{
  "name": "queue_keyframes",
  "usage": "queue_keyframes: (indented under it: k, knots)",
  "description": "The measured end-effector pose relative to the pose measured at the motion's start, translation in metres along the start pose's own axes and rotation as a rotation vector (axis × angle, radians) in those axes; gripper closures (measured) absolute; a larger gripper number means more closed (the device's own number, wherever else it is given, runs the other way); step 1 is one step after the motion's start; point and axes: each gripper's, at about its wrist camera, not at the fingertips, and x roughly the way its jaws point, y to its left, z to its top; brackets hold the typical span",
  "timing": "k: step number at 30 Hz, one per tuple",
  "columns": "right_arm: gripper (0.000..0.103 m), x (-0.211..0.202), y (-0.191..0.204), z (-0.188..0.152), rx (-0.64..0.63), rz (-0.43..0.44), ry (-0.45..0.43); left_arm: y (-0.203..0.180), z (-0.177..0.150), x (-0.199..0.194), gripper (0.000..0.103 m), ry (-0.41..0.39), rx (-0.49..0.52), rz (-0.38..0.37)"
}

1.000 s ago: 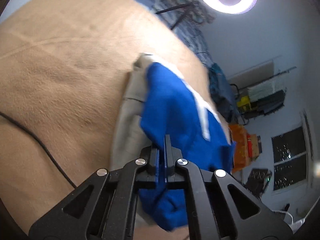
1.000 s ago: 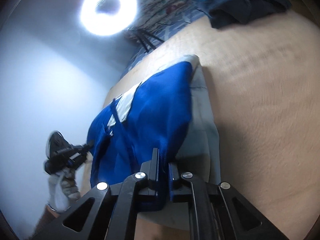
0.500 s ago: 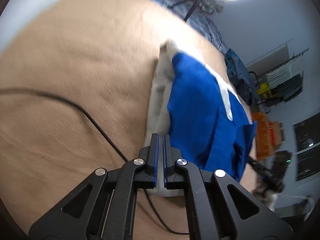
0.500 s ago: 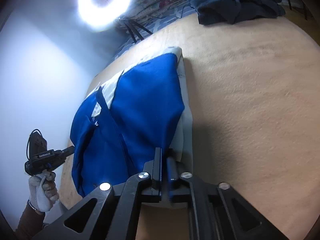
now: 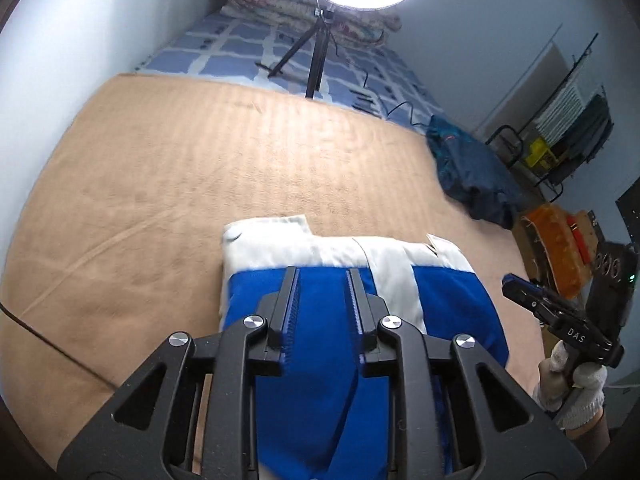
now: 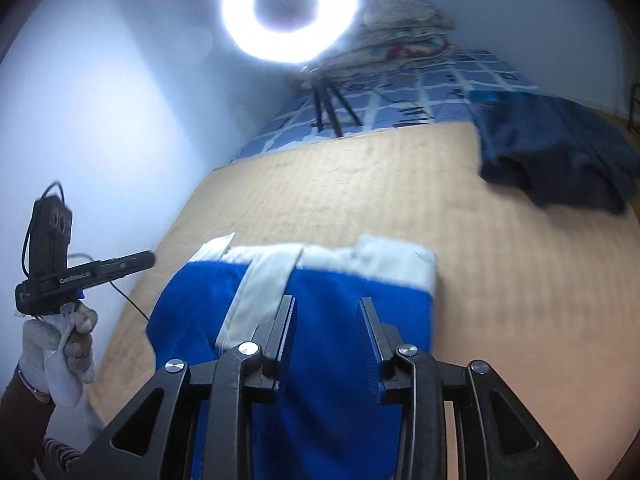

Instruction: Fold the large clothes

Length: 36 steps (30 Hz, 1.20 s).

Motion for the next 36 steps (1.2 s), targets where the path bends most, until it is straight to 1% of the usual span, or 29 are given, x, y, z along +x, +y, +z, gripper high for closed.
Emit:
queue_keyframes:
  k: [2, 3, 6, 7, 8, 9, 10, 11, 12, 14, 15, 16, 17, 18, 19, 20, 21, 23, 24, 27, 29, 30, 32, 33, 34, 35, 36]
  knots:
    - [0.07, 0.016, 0.004, 0.01, -0.022, 0.009, 0.021, 0.001, -0.003, 0.017, 0.082, 0.031, 0.012, 0.023]
    - [0.07, 0.028, 0.005, 0.015, -0.031, 0.02, 0.04, 0.003, -0.007, 0.027, 0.082, 0.058, 0.022, 0.042]
    - [0.07, 0.062, 0.008, 0.013, -0.072, 0.03, 0.112, 0.022, -0.035, 0.051, 0.082, 0.126, 0.041, 0.094]
    - [0.071, 0.069, 0.009, 0.009, -0.081, 0.032, 0.141, 0.031, -0.044, 0.06, 0.082, 0.145, 0.038, 0.098]
    - [0.073, 0.082, 0.006, 0.002, -0.087, 0.027, 0.179, 0.041, -0.053, 0.067, 0.082, 0.143, 0.034, 0.083]
    - [0.081, 0.093, 0.002, -0.006, -0.084, 0.013, 0.207, 0.047, -0.059, 0.069, 0.083, 0.119, 0.038, 0.059]
    - [0.085, 0.103, -0.003, -0.013, -0.074, 0.006, 0.228, 0.048, -0.06, 0.068, 0.083, 0.111, 0.043, 0.053]
    - [0.086, 0.113, -0.008, -0.02, -0.057, 0.001, 0.249, 0.047, -0.057, 0.067, 0.083, 0.118, 0.042, 0.052]
    - [0.086, 0.114, -0.011, -0.022, -0.051, 0.005, 0.239, 0.047, -0.054, 0.066, 0.083, 0.128, 0.037, 0.048]
    - [0.086, 0.106, -0.011, -0.018, -0.031, 0.009, 0.233, 0.047, -0.047, 0.055, 0.082, 0.13, 0.028, 0.036]
    - [0.085, 0.096, -0.01, -0.016, -0.031, -0.001, 0.224, 0.045, -0.044, 0.045, 0.08, 0.115, 0.029, 0.037]
    - [0.08, 0.085, -0.008, -0.015, -0.041, -0.011, 0.207, 0.043, -0.042, 0.036, 0.075, 0.098, 0.038, 0.04]
    - [0.08, 0.069, -0.005, -0.015, -0.063, -0.019, 0.175, 0.039, -0.041, 0.025, 0.066, 0.077, 0.055, 0.037]
    - [0.08, 0.05, 0.0, -0.017, -0.088, -0.015, 0.142, 0.034, -0.041, 0.011, 0.06, 0.047, 0.079, 0.03]
    - [0.08, 0.036, 0.004, -0.02, -0.106, 0.001, 0.117, 0.031, -0.042, 0.003, 0.045, 0.025, 0.094, 0.027]
    - [0.08, 0.018, 0.01, -0.025, -0.127, 0.039, 0.087, 0.028, -0.043, -0.007, 0.036, 0.001, 0.106, 0.03]
    - [0.08, 0.003, 0.017, -0.031, -0.14, 0.085, 0.063, 0.026, -0.045, -0.014, 0.036, -0.016, 0.107, 0.031]
    - [0.08, -0.014, 0.029, -0.047, -0.162, 0.162, 0.046, 0.025, -0.049, -0.017, 0.036, -0.016, 0.106, 0.007]
    - [0.08, -0.017, 0.036, -0.056, -0.186, 0.169, 0.049, 0.023, -0.052, -0.016, 0.036, -0.01, 0.11, 0.004]
    - [0.08, -0.005, 0.047, -0.07, -0.243, 0.117, 0.065, 0.02, -0.058, -0.004, 0.036, 0.008, 0.134, 0.023]
    - [0.081, 0.014, 0.038, -0.073, -0.213, 0.064, 0.109, 0.019, -0.064, 0.005, 0.036, 0.027, 0.133, 0.033]
    - [0.081, 0.025, 0.031, -0.073, -0.195, 0.012, 0.125, 0.022, -0.068, 0.011, 0.036, 0.043, 0.127, 0.038]
    - [0.088, 0.041, 0.01, -0.077, -0.153, -0.068, 0.171, 0.034, -0.074, 0.021, 0.035, 0.055, 0.102, 0.06]
    - [0.088, 0.047, -0.002, -0.081, -0.093, -0.03, 0.199, 0.041, -0.077, 0.028, 0.031, 0.065, 0.091, 0.054]
    - [0.088, 0.048, -0.011, -0.083, -0.037, 0.013, 0.209, 0.046, -0.08, 0.032, 0.022, 0.07, 0.081, 0.048]
    - [0.088, 0.047, -0.016, -0.085, -0.008, 0.033, 0.21, 0.054, -0.081, 0.036, 0.016, 0.086, 0.05, 0.032]
    - [0.088, 0.045, -0.017, -0.084, -0.007, 0.042, 0.215, 0.063, -0.08, 0.038, 0.016, 0.105, 0.004, -0.003]
